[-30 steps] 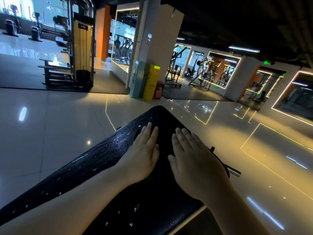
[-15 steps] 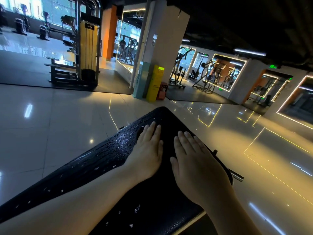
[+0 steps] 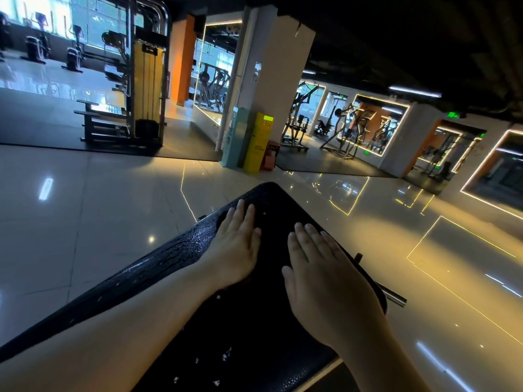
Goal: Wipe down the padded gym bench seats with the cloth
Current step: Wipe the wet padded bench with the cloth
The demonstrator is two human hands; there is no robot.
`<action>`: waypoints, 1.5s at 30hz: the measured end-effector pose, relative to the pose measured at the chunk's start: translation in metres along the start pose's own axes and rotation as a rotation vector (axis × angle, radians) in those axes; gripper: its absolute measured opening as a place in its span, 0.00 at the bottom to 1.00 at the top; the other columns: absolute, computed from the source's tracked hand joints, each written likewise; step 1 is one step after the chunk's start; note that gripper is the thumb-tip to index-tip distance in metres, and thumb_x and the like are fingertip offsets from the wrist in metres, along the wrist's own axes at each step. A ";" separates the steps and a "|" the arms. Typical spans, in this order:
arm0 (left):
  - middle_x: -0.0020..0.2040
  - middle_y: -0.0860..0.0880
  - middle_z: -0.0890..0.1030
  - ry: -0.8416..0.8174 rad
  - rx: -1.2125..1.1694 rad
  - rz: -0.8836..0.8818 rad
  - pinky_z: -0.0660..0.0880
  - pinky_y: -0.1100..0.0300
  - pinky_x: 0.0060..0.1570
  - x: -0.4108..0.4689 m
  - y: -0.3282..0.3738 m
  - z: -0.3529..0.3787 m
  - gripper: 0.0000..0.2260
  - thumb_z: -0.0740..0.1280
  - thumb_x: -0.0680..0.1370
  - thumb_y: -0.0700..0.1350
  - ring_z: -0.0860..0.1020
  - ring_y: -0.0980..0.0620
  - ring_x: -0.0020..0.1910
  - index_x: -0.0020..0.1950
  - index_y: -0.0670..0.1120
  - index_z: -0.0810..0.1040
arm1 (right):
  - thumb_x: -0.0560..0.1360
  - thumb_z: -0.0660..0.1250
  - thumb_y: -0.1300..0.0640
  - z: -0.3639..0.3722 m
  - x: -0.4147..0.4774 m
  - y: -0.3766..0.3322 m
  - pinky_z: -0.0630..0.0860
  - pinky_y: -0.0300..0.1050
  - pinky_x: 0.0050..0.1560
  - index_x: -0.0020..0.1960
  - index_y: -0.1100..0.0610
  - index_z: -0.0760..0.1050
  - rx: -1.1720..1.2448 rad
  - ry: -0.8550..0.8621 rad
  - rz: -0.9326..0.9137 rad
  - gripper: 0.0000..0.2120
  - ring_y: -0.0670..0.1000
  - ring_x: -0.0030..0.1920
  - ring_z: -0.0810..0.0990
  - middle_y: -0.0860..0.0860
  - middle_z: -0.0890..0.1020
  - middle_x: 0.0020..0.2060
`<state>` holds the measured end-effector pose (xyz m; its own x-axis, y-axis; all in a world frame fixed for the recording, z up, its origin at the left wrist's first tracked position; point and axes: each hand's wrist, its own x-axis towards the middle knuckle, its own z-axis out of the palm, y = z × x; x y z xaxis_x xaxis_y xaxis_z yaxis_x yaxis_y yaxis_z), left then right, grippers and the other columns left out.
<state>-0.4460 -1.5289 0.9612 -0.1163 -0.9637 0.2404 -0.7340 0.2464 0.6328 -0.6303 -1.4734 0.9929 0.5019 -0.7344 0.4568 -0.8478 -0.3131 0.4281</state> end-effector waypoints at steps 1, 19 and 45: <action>0.80 0.53 0.34 0.003 0.005 -0.002 0.36 0.57 0.74 0.003 0.007 0.001 0.27 0.47 0.86 0.53 0.34 0.53 0.78 0.81 0.52 0.39 | 0.79 0.52 0.47 0.000 -0.001 0.000 0.70 0.54 0.70 0.70 0.64 0.74 0.002 0.000 -0.001 0.29 0.57 0.72 0.74 0.60 0.75 0.70; 0.79 0.54 0.33 -0.002 -0.011 -0.001 0.34 0.54 0.76 -0.008 0.007 0.000 0.27 0.47 0.86 0.55 0.31 0.54 0.77 0.81 0.53 0.38 | 0.79 0.52 0.48 -0.001 -0.001 -0.001 0.73 0.57 0.68 0.69 0.65 0.75 0.014 0.040 -0.014 0.28 0.58 0.71 0.74 0.61 0.76 0.69; 0.79 0.64 0.36 -0.003 -0.067 0.249 0.39 0.58 0.76 -0.039 -0.040 -0.002 0.25 0.48 0.83 0.58 0.35 0.62 0.77 0.78 0.66 0.44 | 0.79 0.53 0.47 0.005 0.001 -0.003 0.70 0.56 0.72 0.69 0.65 0.75 0.014 0.020 -0.018 0.29 0.58 0.71 0.74 0.61 0.76 0.69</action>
<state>-0.4101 -1.5007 0.9279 -0.2895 -0.8729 0.3928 -0.6367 0.4820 0.6019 -0.6285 -1.4761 0.9886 0.5204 -0.7163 0.4648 -0.8408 -0.3348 0.4254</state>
